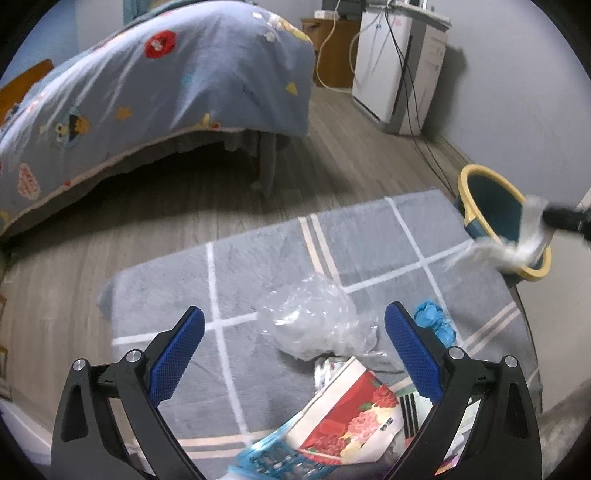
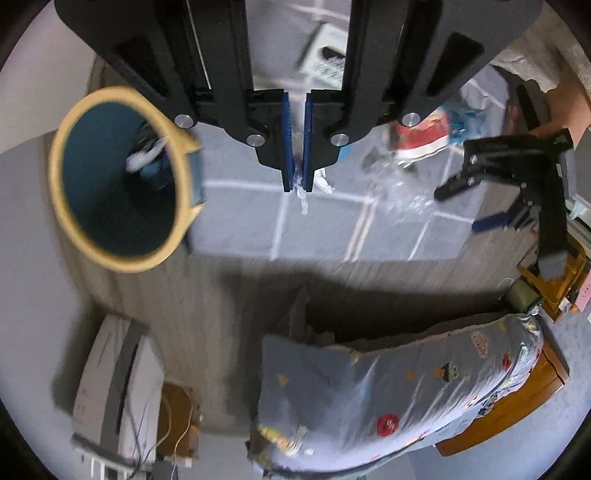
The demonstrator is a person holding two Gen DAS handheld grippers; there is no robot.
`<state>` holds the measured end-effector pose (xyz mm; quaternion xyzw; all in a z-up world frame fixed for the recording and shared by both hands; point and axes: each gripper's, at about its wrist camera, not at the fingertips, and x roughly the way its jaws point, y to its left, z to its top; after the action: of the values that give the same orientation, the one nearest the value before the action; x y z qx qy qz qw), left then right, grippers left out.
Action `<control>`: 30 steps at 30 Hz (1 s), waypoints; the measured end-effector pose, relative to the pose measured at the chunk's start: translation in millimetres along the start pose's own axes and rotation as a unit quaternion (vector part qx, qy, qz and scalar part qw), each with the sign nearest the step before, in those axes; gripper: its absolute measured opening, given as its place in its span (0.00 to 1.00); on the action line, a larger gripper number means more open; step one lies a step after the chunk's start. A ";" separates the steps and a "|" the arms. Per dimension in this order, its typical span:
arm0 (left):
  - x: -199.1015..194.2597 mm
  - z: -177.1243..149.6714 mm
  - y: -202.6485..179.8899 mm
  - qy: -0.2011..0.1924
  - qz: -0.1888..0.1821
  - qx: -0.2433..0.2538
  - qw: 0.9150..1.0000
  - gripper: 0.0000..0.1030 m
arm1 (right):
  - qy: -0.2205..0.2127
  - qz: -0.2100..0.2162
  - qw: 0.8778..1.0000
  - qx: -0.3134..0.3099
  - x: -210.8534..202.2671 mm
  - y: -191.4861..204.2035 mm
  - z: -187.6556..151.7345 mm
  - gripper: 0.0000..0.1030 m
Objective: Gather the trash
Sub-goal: 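Carry a white tissue to the bin with the right tool while the left grasps the clear bag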
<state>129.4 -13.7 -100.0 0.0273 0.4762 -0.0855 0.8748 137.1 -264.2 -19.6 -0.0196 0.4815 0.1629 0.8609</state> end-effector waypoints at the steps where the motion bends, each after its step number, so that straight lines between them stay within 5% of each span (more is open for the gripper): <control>1: 4.5 -0.4 -0.5 0.005 -0.004 -0.003 1.000 0.94 | -0.008 0.001 1.000 0.006 -0.8 -6.4 2.1 0.05; 14: 54.3 -7.4 -6.7 0.055 -0.001 0.002 0.998 0.91 | 0.020 0.014 0.997 0.079 36.0 -54.5 -5.3 0.05; 16: 58.7 -9.3 -10.8 0.062 -0.001 0.010 0.998 0.83 | 0.024 0.009 0.997 0.076 37.3 -55.4 -7.4 0.05; 18: 63.9 -10.8 -13.9 0.075 -0.004 0.016 0.997 0.61 | 0.027 0.007 0.997 0.076 37.3 -55.5 -8.7 0.05; 23: 58.8 -8.2 -21.7 0.064 0.000 0.033 0.997 0.36 | 0.026 0.005 0.997 0.070 36.8 -54.4 -8.6 0.05; 30: 43.0 -1.2 -19.8 0.036 0.014 0.034 0.999 0.16 | 0.026 0.002 0.998 0.060 37.8 -50.9 -7.5 0.05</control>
<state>147.8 -38.3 -136.0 0.0671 0.5035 -0.0882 0.8569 164.4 -303.8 -61.5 0.0291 0.5130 0.1346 0.8473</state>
